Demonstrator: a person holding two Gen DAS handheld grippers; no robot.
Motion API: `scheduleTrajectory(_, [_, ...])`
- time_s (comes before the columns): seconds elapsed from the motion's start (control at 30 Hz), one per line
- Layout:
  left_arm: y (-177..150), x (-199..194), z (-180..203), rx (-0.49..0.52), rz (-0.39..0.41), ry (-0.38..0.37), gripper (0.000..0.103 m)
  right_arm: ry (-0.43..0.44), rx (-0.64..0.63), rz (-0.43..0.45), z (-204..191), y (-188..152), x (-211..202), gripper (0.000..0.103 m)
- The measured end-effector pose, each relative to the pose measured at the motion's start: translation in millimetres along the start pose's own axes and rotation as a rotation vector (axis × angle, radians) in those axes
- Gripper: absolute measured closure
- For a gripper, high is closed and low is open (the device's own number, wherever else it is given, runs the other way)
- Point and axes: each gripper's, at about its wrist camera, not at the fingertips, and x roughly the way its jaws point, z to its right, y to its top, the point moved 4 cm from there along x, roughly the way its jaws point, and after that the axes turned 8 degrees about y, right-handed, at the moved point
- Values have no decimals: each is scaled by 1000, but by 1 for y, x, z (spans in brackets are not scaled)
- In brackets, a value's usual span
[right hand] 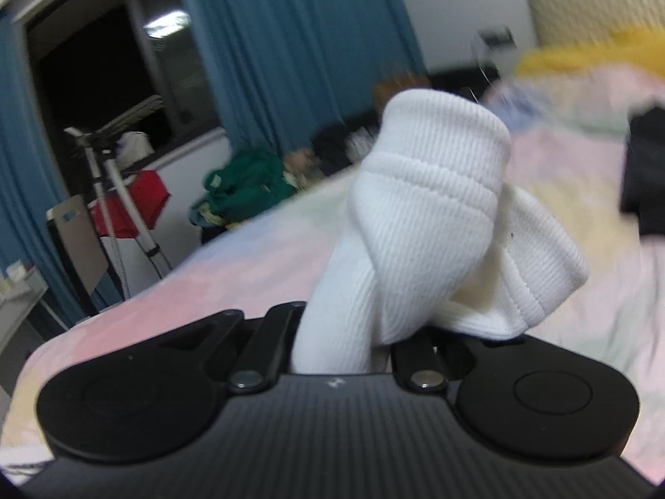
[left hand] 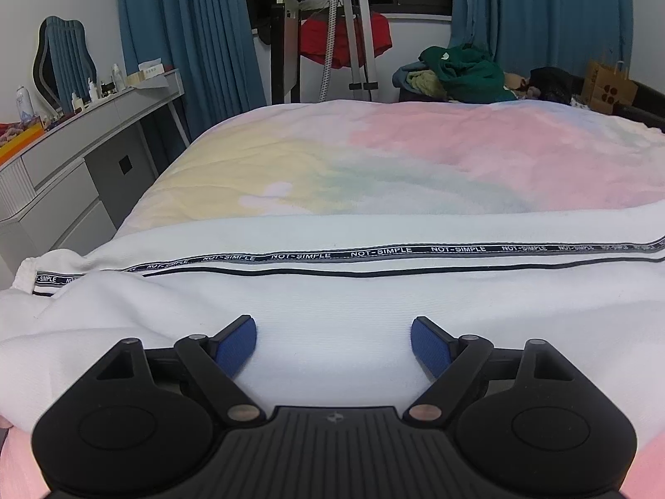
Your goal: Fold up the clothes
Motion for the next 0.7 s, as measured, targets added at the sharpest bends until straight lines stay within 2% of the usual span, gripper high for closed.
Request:
scheduleTrajectory(0.17, [5, -3, -7, -42, -5, -22, 20, 87, -172, 89, -72, 12, -18, 90])
scheduleTrajectory(0.37, [16, -22, -31, -148, 10, -50, 20, 230, -296, 135, -158, -17, -33, 90])
scheduleTrajectory(0.53, [26, -54, -68, -271, 69, -46, 20, 375, -471, 48, -228, -75, -30, 90])
scheduleTrajectory(0.63, [32, -68, -86, -333, 103, -58, 20, 460, -567, -71, -257, -126, -22, 90])
scheduleTrajectory(0.7, [35, -74, -92, -352, 115, -62, 20, 483, -649, -171, -269, -166, -11, 90])
